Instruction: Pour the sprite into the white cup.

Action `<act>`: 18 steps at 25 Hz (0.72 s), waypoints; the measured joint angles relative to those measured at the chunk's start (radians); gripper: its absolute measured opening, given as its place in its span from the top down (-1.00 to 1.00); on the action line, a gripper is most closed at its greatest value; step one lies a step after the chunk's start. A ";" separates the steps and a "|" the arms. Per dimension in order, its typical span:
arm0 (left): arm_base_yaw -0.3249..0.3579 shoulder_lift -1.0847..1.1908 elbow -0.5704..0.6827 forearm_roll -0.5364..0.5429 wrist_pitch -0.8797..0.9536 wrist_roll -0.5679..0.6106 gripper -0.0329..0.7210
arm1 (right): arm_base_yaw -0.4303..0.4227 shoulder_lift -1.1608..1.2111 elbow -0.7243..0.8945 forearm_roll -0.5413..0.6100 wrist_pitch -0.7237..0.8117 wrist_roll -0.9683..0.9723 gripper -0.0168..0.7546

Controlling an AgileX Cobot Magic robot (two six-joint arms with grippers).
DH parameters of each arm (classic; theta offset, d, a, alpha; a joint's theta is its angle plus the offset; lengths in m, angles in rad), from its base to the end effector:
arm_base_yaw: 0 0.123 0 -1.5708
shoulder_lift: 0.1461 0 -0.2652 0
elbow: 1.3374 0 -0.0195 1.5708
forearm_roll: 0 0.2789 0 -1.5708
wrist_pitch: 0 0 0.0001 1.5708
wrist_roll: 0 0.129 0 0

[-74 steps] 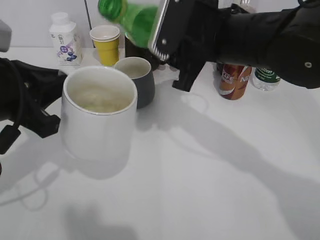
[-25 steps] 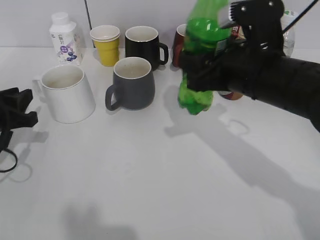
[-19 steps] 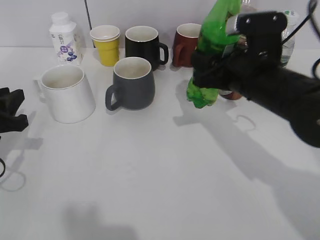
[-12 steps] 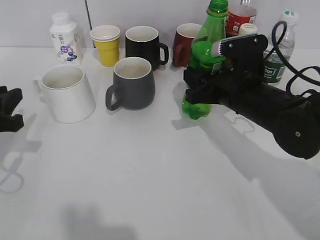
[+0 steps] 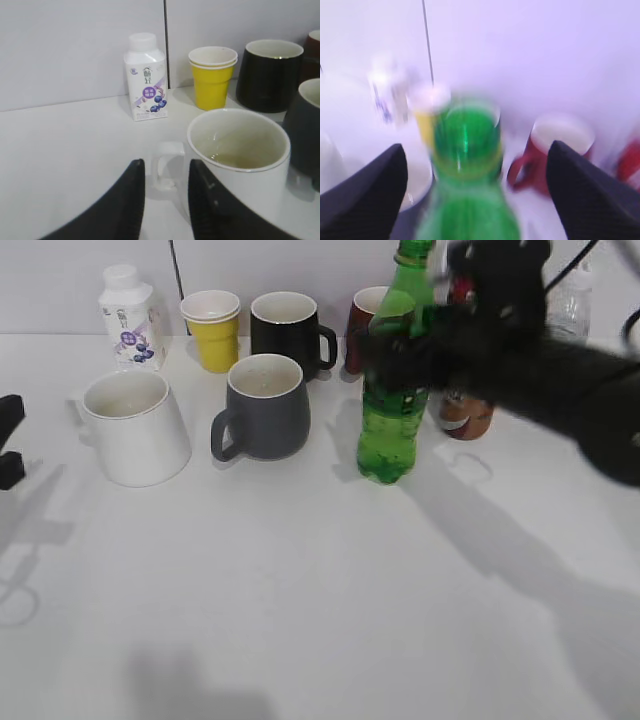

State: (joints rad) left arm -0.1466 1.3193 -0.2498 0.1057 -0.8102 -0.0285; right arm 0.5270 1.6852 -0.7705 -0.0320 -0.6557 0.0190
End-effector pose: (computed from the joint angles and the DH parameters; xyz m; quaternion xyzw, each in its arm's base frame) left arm 0.2655 -0.0492 0.1431 0.0975 0.7597 -0.0620 0.6399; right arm 0.3431 0.2026 0.1650 -0.2077 0.7365 0.1729 0.6201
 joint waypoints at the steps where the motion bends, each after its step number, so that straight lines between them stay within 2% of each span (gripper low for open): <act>1: 0.000 -0.039 -0.001 0.000 0.040 -0.007 0.28 | 0.000 -0.046 -0.012 0.000 0.033 -0.001 -0.73; 3: 0.000 -0.143 -0.031 0.000 0.195 -0.029 0.28 | 0.000 -0.148 -0.031 0.000 0.122 -0.003 -0.73; 6: 0.000 -0.366 -0.155 0.000 0.671 -0.042 0.27 | 0.000 -0.326 -0.040 -0.003 0.280 -0.004 -0.73; 9: 0.000 -0.600 -0.293 -0.008 1.054 -0.045 0.22 | 0.002 -0.506 -0.040 -0.028 0.488 -0.005 -0.73; 11: 0.000 -0.721 -0.346 -0.008 1.197 -0.047 0.10 | 0.011 -0.603 -0.040 -0.043 0.645 -0.005 -0.73; 15: 0.000 -0.964 -0.364 -0.034 1.446 -0.048 -0.28 | 0.027 -0.789 -0.040 -0.043 0.947 -0.005 -0.73; 18: 0.000 -1.122 -0.364 -0.040 1.658 -0.049 -0.38 | 0.027 -0.929 -0.033 -0.039 1.216 -0.007 -0.72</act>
State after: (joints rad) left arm -0.1466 0.1970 -0.6139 0.0661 0.8479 -0.0780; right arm 0.5544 0.7565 -0.8038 -0.0706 0.5603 0.0119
